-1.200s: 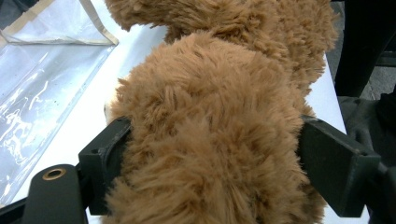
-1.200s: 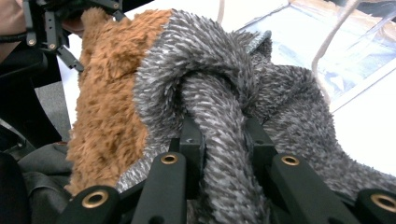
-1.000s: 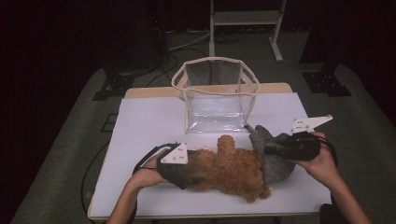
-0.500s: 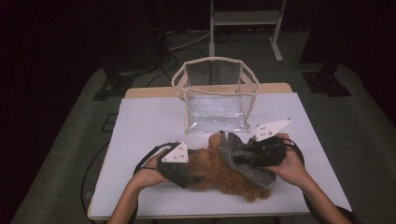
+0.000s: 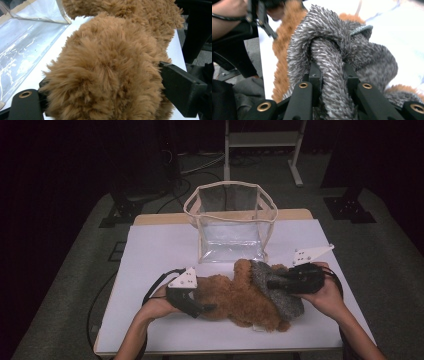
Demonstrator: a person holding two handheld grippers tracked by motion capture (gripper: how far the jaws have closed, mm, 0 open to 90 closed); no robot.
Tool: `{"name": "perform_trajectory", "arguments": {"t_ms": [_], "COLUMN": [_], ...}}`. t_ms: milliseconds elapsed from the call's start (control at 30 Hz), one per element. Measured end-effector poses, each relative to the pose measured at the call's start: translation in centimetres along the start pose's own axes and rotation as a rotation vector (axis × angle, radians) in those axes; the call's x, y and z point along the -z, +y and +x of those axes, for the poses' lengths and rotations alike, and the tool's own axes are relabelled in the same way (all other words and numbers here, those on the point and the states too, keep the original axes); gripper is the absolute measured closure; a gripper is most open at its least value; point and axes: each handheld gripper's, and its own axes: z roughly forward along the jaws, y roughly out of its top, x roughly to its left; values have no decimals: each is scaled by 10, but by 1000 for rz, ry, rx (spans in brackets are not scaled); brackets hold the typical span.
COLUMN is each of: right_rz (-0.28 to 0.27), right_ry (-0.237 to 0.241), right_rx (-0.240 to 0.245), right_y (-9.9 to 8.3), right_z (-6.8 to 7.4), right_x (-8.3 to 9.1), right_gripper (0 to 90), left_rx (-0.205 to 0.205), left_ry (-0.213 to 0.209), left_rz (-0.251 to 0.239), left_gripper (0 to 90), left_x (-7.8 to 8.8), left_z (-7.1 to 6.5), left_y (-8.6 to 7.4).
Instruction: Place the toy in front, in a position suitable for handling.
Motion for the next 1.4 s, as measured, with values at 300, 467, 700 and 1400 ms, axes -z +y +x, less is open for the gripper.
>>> {"name": "perform_trajectory", "arguments": {"t_ms": [300, 467, 700, 1400], "right_rz": [-36, 67, 142, 140], "right_ry": [57, 101, 90, 154], "right_rx": [129, 173, 131, 172], "right_y": [54, 68, 52, 79], "right_z": [26, 31, 16, 26], "right_x": [-22, -76, -92, -118], "right_gripper": [741, 734, 737, 738], "left_rx": [-25, -42, -33, -63], "left_ry": [5, 6, 10, -8], "left_rz": [-4, 2, 6, 26], "left_gripper": [162, 163, 162, 230], "left_x": [-3, -3, -2, 5], "left_z": [-4, -7, -5, -7], "left_y": [3, 3, 0, -3]}}
